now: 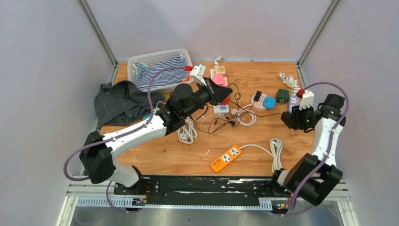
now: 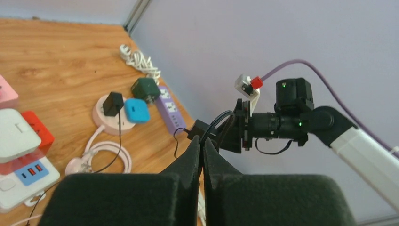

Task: Pull the plug off the socket
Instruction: Place the plug at the corner of the board.

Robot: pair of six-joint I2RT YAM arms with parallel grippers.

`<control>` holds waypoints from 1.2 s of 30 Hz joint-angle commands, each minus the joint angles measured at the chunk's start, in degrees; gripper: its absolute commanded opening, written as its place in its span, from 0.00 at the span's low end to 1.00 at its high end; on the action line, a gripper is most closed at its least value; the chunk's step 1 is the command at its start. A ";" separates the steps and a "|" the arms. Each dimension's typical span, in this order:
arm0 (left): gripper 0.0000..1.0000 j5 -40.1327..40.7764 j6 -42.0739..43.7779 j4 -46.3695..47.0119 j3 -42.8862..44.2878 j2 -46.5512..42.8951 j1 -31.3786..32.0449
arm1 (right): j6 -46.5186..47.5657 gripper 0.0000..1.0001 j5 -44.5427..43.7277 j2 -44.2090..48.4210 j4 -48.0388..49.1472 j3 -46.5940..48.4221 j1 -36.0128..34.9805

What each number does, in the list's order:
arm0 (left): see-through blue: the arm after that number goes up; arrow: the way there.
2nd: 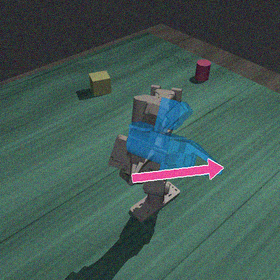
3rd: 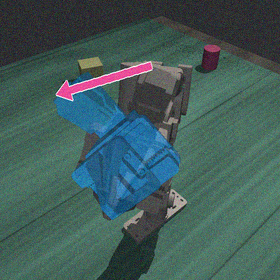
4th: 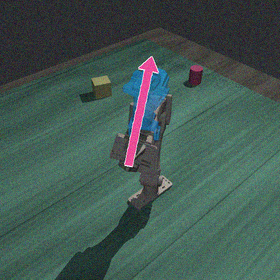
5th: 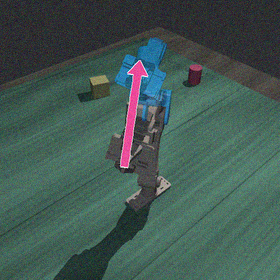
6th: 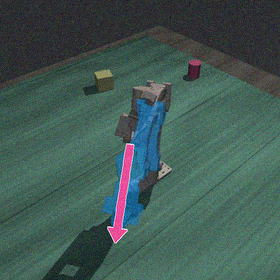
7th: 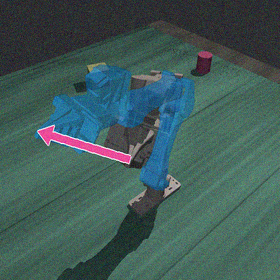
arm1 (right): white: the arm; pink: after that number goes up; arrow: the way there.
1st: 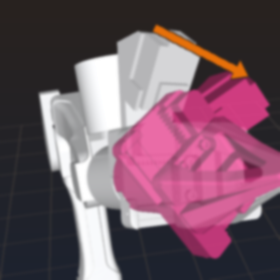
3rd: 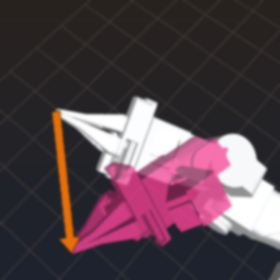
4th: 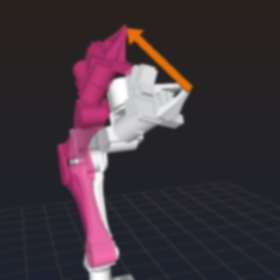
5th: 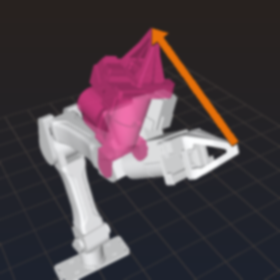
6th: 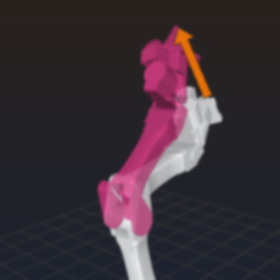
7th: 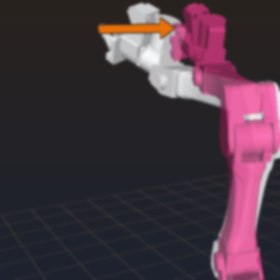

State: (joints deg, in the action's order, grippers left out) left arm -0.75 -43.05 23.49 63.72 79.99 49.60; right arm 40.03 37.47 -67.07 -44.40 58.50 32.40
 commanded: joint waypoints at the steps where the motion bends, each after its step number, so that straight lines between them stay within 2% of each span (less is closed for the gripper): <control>1: 0.00 2.18 6.06 2.18 -0.99 3.44 3.07 | 4.06 0.00 -7.83 -2.33 2.77 -4.74 2.32; 5: 0.00 2.71 8.67 2.70 -2.37 5.65 5.03 | 4.41 0.00 -8.27 -6.26 3.91 -5.89 4.78; 8: 0.00 3.16 10.66 3.71 -4.15 5.89 5.57 | 6.12 0.00 -4.93 -7.44 1.47 -5.43 5.83; 11: 0.00 2.99 12.72 5.05 -5.95 4.57 5.76 | 8.10 0.00 -0.50 -6.83 -1.97 -4.54 5.92; 15: 0.00 0.56 16.76 5.62 -6.89 2.31 6.52 | 7.46 0.00 -1.47 -4.66 -1.04 -4.67 6.57; 21: 0.00 -3.57 25.87 8.20 -7.36 2.97 8.90 | 3.05 0.00 -2.57 -5.97 1.51 -2.29 7.41; 30: 0.00 -1.10 37.67 9.76 -7.41 6.13 11.10 | -9.15 0.00 11.51 -18.04 4.43 9.09 7.41; 36: 0.00 -1.02 40.95 9.83 -7.10 7.44 11.25 | -11.26 0.00 10.37 -19.02 7.44 8.03 7.41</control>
State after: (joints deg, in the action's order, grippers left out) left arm -2.44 -6.61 31.27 56.73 85.84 60.31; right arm 32.16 45.23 -86.11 -39.05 66.92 39.05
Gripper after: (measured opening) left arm 0.003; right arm 0.377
